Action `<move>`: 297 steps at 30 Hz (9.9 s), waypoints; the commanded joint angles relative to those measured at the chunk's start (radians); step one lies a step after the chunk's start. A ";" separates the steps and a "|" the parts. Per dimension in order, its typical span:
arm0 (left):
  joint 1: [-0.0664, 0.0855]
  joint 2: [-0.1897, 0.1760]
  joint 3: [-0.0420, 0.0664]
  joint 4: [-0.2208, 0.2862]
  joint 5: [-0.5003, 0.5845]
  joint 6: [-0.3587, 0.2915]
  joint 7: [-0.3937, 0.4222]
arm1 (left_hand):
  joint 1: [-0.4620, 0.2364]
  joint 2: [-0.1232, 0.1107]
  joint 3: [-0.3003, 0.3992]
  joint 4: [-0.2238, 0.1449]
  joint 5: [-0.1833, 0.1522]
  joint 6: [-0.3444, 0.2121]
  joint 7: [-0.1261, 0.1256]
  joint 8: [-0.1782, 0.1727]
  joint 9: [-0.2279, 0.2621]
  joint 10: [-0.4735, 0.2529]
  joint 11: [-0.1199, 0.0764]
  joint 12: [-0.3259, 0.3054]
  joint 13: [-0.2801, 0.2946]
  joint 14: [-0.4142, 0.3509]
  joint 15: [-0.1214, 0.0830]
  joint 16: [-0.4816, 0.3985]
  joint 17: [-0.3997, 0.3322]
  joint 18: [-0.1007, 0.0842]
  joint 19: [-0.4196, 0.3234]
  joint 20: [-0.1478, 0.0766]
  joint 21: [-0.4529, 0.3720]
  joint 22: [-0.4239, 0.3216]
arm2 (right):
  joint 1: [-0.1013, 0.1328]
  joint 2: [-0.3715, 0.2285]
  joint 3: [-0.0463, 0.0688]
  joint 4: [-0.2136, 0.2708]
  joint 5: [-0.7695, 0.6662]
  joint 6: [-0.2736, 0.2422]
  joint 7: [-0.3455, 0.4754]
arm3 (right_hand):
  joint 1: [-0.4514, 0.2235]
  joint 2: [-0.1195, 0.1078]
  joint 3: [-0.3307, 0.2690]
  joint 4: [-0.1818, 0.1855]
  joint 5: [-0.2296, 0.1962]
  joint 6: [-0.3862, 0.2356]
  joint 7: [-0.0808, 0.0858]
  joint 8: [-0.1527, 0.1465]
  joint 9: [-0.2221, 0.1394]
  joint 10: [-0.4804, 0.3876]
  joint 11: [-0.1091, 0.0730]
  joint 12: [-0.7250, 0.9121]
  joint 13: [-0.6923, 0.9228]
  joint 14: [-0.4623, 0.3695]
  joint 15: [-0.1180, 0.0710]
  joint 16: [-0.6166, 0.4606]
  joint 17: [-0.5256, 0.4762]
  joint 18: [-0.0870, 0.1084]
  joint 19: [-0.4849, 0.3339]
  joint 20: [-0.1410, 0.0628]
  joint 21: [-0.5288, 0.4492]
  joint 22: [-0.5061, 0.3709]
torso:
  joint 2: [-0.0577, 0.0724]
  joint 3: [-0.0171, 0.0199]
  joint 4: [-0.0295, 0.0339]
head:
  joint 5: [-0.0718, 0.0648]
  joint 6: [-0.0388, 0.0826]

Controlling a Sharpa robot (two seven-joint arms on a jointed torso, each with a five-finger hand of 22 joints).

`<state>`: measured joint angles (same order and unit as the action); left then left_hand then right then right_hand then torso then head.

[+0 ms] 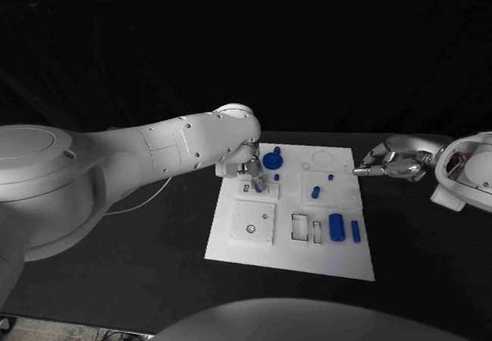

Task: Assemble the parts on the task board

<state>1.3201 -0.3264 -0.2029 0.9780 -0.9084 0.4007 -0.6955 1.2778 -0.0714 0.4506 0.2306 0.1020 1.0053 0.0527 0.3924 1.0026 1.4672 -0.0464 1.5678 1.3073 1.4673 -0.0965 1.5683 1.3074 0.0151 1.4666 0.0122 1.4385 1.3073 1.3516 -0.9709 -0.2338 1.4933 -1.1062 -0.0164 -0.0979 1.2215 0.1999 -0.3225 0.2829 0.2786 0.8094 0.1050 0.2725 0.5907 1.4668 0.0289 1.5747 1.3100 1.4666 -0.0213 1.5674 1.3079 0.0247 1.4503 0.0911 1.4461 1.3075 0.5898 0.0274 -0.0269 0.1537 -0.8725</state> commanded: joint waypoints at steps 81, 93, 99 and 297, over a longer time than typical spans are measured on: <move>-0.019 0.022 -0.008 -0.058 -0.022 -0.086 -0.032 | -0.013 0.070 -0.129 -0.055 -0.052 -0.127 0.006 -0.044 -0.010 0.104 0.030 0.003 0.263 0.103 0.031 0.002 0.263 0.029 0.022 0.033 -0.069 0.188 | -0.001 0.005 0.000 -0.005 0.004 0.037 -0.002 | 0.002 0.003 -0.006 0.003 -0.014 0.004 0.000 -0.010 -0.003 0.104 -0.006 -0.004 0.261 0.104 -0.002 0.003 0.263 0.017 -0.009 0.000 -0.012 0.207 | -0.001 0.0001 -0.0002 | 0.003 0.000; -0.020 0.023 -0.008 -0.063 -0.022 -0.110 -0.012 | -0.007 0.068 -0.141 -0.054 -0.053 -0.122 0.004 -0.040 -0.010 0.104 0.029 0.003 0.263 0.103 0.030 0.002 0.263 0.029 0.022 0.033 -0.069 0.189 | -0.001 0.006 0.000 -0.006 0.004 0.042 -0.003 | 0.002 0.003 -0.006 0.003 -0.015 0.004 0.000 -0.010 -0.003 0.104 -0.006 -0.004 0.261 0.104 -0.002 0.003 0.263 0.017 -0.010 0.000 -0.012 0.207 | 0.000 0.0000 -0.0002 | 0.001 0.000; -0.020 0.023 -0.008 -0.066 -0.022 -0.111 -0.004 | 0.001 0.065 -0.149 -0.056 -0.054 -0.118 0.002 -0.036 -0.009 0.104 0.026 0.003 0.263 0.103 0.029 0.002 0.263 0.029 0.022 0.032 -0.070 0.189 | -0.001 0.006 0.000 -0.006 0.004 0.044 -0.003 | 0.002 0.003 -0.006 0.003 -0.015 0.004 0.000 -0.010 -0.003 0.104 -0.006 -0.004 0.261 0.104 -0.002 0.003 0.263 0.017 -0.010 0.000 -0.012 0.207 | 0.000 0.0000 -0.0001 | 0.001 0.000; 0.076 -0.055 0.003 0.108 0.069 0.131 -0.147 | 0.107 0.045 -0.074 -0.078 0.281 -0.030 -0.019 0.042 -0.061 0.104 0.008 0.003 0.263 0.103 0.011 0.002 0.263 0.025 0.041 0.012 -0.074 0.210 | -0.009 -0.012 0.000 0.012 0.006 0.026 0.016 | 0.014 0.006 -0.004 -0.001 -0.003 0.006 0.000 -0.015 -0.004 0.104 -0.007 -0.004 0.261 0.104 -0.004 0.003 0.263 0.020 -0.016 -0.002 -0.022 0.203 | 0.001 -0.0004 -0.0009 | -0.011 0.000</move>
<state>1.3930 -0.3845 -0.2003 1.0902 -0.8790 0.4037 -0.6862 1.3870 -0.0366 0.2393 0.2853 0.3842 0.9542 0.0551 0.4367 0.9385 1.4651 -0.0374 1.5678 1.3073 1.4638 -0.0858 1.5683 1.3080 0.0312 1.4667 0.0264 1.3653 1.3073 1.3429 -0.9835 -0.2339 1.5036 -1.0985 0.0109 -0.0970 1.2280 0.2064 -0.3225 0.2829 0.2709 0.8094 0.1050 0.2609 0.5880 1.4670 0.0289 1.5743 1.3101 1.4666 -0.0213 1.5674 1.3075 0.0375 1.4394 0.0877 1.4269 1.3074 0.5911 0.0275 -0.0279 0.1424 -0.8725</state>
